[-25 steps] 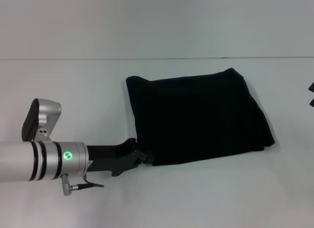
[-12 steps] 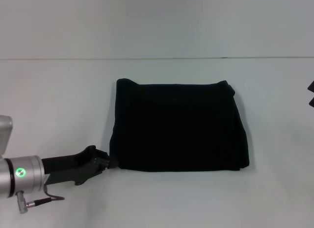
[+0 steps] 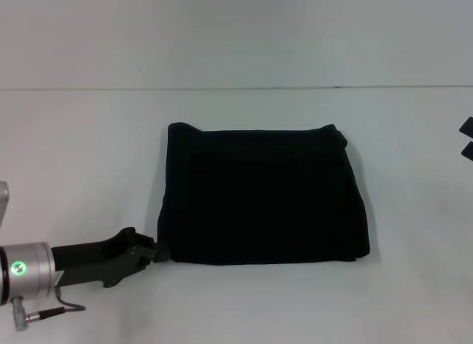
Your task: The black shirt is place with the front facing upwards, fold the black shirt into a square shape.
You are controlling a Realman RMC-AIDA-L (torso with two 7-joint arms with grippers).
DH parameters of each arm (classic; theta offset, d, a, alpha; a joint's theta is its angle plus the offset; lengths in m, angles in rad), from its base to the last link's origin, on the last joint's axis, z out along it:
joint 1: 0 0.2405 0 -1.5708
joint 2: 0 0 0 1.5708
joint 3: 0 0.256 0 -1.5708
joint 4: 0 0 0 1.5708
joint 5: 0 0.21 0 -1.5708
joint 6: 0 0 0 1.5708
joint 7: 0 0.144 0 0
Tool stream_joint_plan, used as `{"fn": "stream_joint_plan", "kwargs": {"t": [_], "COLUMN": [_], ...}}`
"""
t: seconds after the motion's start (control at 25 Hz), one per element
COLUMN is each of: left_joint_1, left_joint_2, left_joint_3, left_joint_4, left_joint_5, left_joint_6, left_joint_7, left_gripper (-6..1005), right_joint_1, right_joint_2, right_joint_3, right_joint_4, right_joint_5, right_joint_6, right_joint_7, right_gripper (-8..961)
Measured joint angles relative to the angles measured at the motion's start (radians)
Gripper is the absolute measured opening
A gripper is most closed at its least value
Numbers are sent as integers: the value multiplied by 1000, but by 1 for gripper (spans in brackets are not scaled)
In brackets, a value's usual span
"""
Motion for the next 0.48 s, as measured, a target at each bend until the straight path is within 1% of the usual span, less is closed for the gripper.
{"fn": "stream_joint_plan", "kwargs": {"t": [0.08, 0.2, 0.32, 0.36, 0.4, 0.44, 0.48], "left_joint_1": [-5, -6, 2, 14, 22, 31, 33], "left_joint_2": [13, 36, 71, 82, 83, 78, 73], "left_joint_3": [-8, -40, -110, -168, -205, -258, -282], "left_joint_4": [-9, 0, 3, 4, 8, 19, 24], "left_joint_5": [4, 6, 14, 16, 14, 5, -4], "left_joint_6": [37, 156, 257, 287, 302, 322, 335], "left_joint_7": [16, 87, 141, 178, 216, 290, 364], "left_gripper": [105, 116, 127, 131, 134, 138, 175], "right_joint_1": [1, 2, 5, 8, 11, 15, 18], "right_joint_2": [-2, -5, -11, -12, -15, -15, -14], "right_joint_3": [-5, -10, -10, -11, -12, -13, -16], "right_joint_4": [-3, -9, -13, -15, -19, -35, -52], "right_joint_5": [-1, -2, -19, -35, -49, -75, -98], "right_joint_6": [0, 1, 4, 5, 5, 5, 5], "right_joint_7": [-1, -8, -14, -22, -36, -71, -107], "right_gripper": [799, 799, 799, 799, 799, 799, 799]}}
